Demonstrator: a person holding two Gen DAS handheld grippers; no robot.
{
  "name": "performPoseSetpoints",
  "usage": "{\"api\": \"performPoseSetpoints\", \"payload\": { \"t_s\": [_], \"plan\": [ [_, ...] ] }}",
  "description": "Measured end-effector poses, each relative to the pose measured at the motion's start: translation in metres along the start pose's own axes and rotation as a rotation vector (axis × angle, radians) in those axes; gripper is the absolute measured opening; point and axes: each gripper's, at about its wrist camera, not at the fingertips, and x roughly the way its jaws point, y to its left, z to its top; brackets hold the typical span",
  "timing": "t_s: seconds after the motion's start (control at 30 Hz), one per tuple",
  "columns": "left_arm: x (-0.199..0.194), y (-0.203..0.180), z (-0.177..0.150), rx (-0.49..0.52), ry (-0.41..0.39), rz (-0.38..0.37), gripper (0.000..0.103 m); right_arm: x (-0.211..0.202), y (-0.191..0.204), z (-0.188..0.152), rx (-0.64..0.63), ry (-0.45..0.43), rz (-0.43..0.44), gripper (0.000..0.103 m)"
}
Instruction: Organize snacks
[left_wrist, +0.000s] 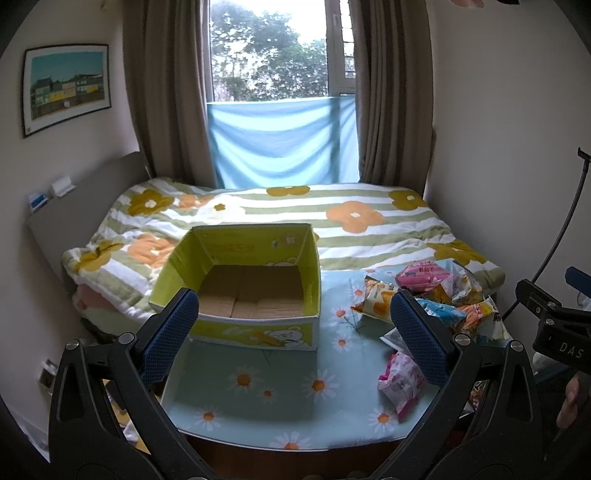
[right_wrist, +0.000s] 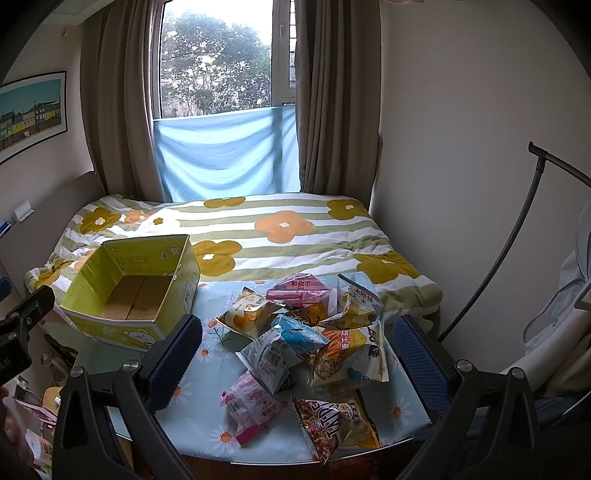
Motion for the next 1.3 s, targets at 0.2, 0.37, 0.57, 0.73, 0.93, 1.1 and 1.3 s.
{"api": "performPoseSetpoints", "payload": {
  "t_s": [0.2, 0.37, 0.57, 0.73, 0.93, 1.1, 1.3],
  "plan": [
    [0.000, 0.000, 0.000, -0.003, 0.005, -0.009, 0.103, 0.000, 0.000, 0.000, 0.001, 0.001, 0.002, 0.103],
    [0.000, -0.001, 0.000, -0.005, 0.003, -0.012, 0.103, 0.000, 0.001, -0.001, 0.001, -0.001, 0.003, 0.103],
    [-0.001, -0.002, -0.001, -0.002, -0.001, -0.015, 0.103, 0.001, 0.003, -0.003, 0.000, -0.004, 0.005, 0.103],
    [0.002, 0.000, 0.002, 0.000, 0.016, -0.027, 0.103, -0.001, -0.001, -0.002, 0.006, -0.016, 0.001, 0.103],
    [0.026, -0.010, 0.003, 0.058, 0.093, -0.102, 0.103, 0.007, -0.024, -0.005, 0.056, 0.016, -0.018, 0.103],
    [0.062, -0.032, -0.012, 0.142, 0.189, -0.233, 0.103, 0.027, -0.048, -0.029, 0.126, 0.105, -0.058, 0.103],
    [0.116, -0.068, -0.050, 0.233, 0.340, -0.349, 0.103, 0.057, -0.067, -0.062, 0.168, 0.220, -0.052, 0.103]
  ]
}}
